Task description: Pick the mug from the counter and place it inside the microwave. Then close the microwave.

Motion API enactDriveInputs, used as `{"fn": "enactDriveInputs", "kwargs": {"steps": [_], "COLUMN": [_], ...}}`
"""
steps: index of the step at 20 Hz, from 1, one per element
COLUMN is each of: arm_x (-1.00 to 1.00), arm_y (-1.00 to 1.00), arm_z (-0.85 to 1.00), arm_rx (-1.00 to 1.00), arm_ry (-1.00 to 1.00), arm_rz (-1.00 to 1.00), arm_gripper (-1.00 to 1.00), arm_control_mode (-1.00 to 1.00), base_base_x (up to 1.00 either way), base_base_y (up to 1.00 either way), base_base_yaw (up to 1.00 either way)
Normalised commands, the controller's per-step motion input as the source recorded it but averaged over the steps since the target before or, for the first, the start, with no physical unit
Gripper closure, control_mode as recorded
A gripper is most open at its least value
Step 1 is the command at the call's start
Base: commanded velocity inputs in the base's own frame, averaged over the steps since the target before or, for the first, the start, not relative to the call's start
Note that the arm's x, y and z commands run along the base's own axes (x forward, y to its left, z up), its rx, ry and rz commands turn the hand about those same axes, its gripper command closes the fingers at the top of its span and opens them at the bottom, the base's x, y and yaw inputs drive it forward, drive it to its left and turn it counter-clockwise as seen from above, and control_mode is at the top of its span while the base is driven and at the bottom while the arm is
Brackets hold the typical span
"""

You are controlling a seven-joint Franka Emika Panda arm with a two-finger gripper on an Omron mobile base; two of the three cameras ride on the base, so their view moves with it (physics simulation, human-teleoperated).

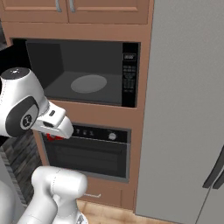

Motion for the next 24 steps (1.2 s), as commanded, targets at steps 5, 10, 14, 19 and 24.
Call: {"fn": "enactDriveInputs", "kwargs": {"steps": [5,10,14,19,24], "arm_x": [0.00,0.00,0.00,0.00,0.00], "arm_y": [0.00,0.00,0.00,0.04,0.03], "arm_z": [0.00,0.00,0.00,0.00,0.00], "arm_rx": [0.00,0.00,0.00,0.00,-0.01], "arm_ry": [0.00,0.00,-0.02,-0.08,-0.11], "arm_rz": [0.00,0.00,0.00,0.00,0.07], "arm_gripper": [1.00,1.00,1.00,1.00,1.00], "arm_control_mode": [1.00,-1.00,-1.00,-1.00,-1.00], "base_base_x": [0.00,0.00,0.00,0.00,0.00], "base_base_y": [0.00,0.00,0.00,0.00,0.00], "base_base_yaw": [0.00,0.00,0.00,0.00,0.00]}}
